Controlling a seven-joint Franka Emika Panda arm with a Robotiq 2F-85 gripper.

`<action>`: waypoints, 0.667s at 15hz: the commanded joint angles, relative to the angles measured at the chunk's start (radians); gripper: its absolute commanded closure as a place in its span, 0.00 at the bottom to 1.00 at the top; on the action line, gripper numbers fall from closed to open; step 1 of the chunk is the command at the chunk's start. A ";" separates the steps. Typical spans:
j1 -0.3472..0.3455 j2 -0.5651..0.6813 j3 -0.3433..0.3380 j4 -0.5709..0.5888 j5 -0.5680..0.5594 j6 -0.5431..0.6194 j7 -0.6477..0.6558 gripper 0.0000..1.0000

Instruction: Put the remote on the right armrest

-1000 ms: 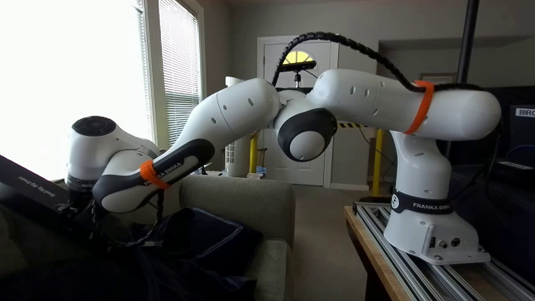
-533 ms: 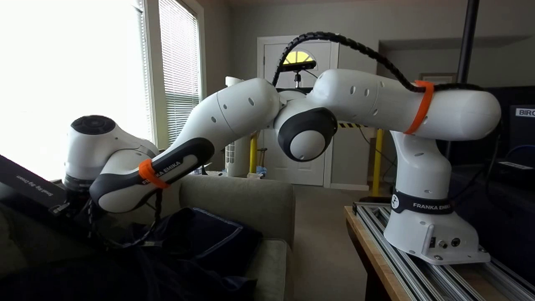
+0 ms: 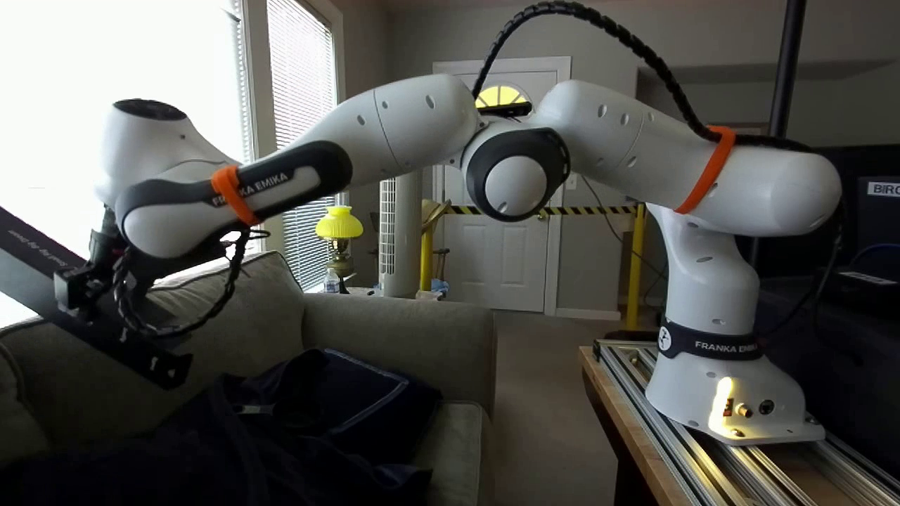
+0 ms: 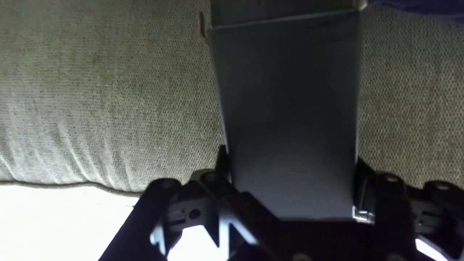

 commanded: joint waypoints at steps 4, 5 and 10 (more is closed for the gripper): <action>-0.122 -0.210 0.100 -0.141 0.142 -0.284 -0.115 0.52; -0.146 -0.232 0.105 -0.159 0.164 -0.312 -0.111 0.52; -0.226 -0.344 0.102 -0.318 0.256 -0.344 -0.051 0.52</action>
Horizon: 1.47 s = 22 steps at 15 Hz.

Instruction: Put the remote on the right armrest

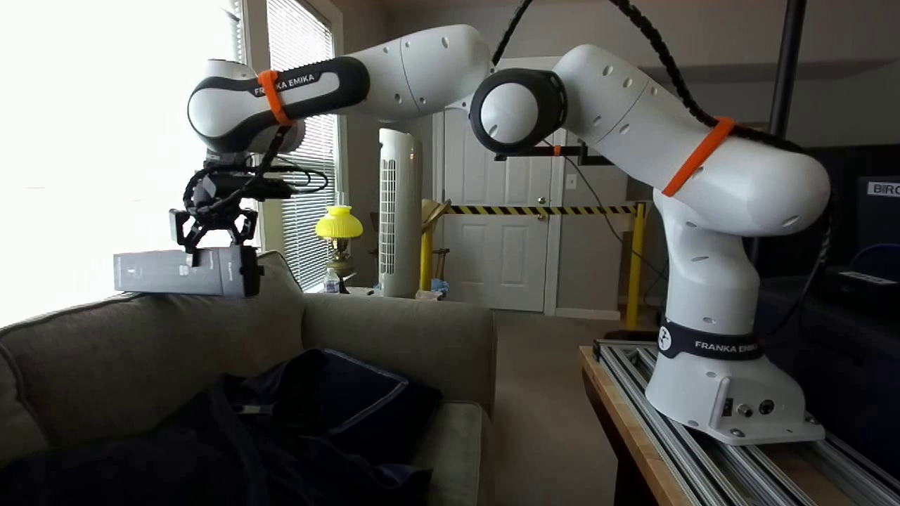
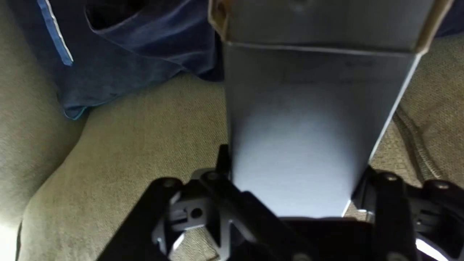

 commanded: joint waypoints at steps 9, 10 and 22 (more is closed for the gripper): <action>-0.090 -0.304 0.003 -0.547 0.084 0.170 0.278 0.52; -0.097 -0.319 -0.001 -0.578 0.085 0.187 0.307 0.52; -0.177 -0.360 -0.079 -0.763 0.062 0.354 0.640 0.52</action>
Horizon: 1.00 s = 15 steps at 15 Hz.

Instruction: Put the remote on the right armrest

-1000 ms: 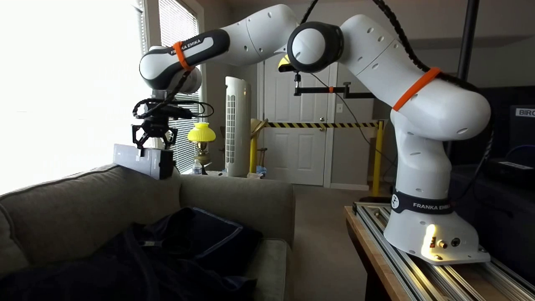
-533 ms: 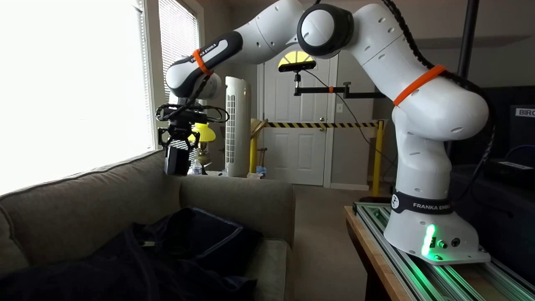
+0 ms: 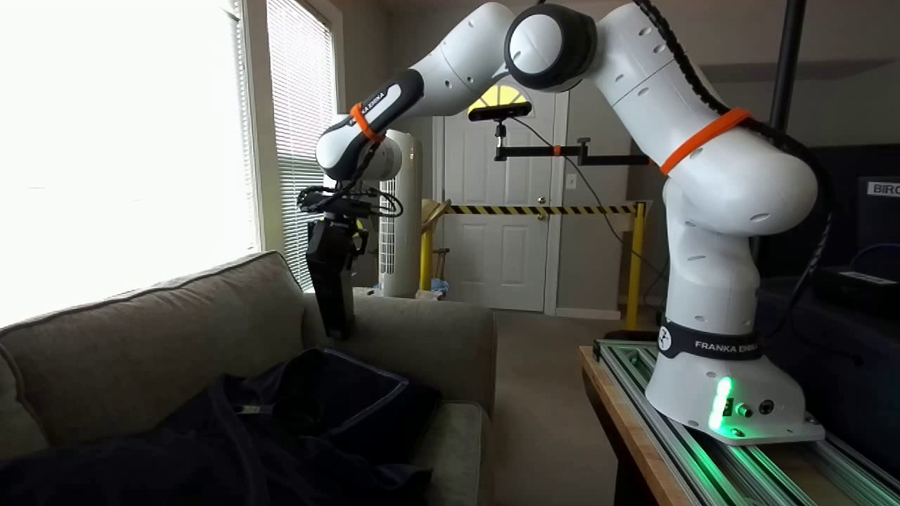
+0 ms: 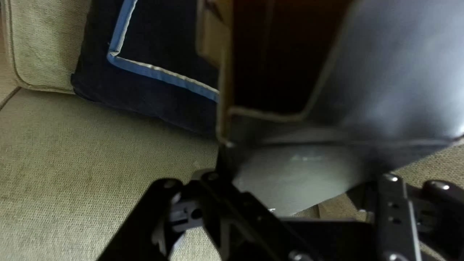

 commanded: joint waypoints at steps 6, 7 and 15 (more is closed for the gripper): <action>0.011 -0.026 -0.033 -0.049 -0.065 0.119 0.179 0.52; 0.027 -0.033 -0.055 -0.055 -0.098 0.128 0.213 0.52; 0.109 -0.122 -0.189 -0.064 -0.406 0.145 0.434 0.52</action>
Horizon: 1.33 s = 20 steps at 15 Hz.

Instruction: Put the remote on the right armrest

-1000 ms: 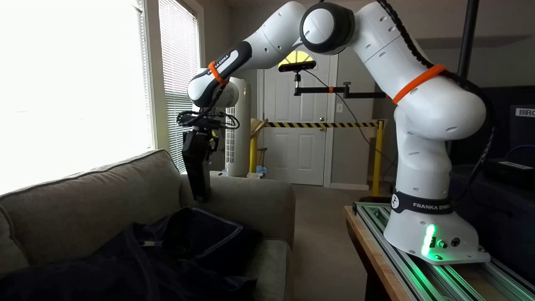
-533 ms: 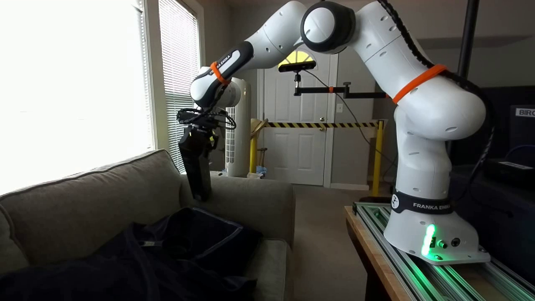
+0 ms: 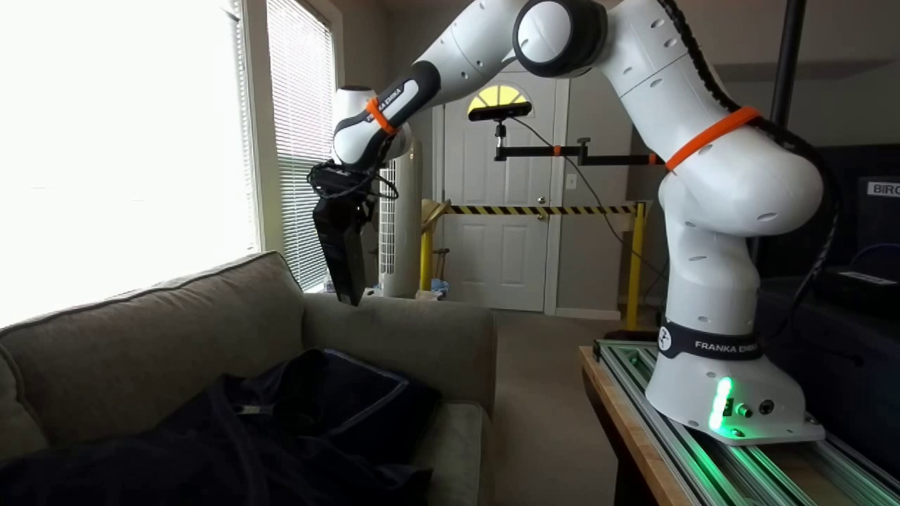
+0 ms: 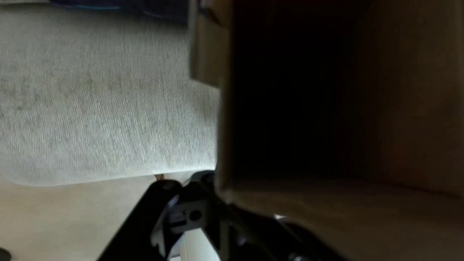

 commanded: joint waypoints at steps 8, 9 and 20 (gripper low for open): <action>-0.002 0.048 -0.037 0.024 -0.273 0.034 0.135 0.52; -0.004 0.072 -0.034 0.039 -0.278 0.034 0.135 0.52; -0.001 0.340 0.004 0.217 -0.260 0.049 0.096 0.52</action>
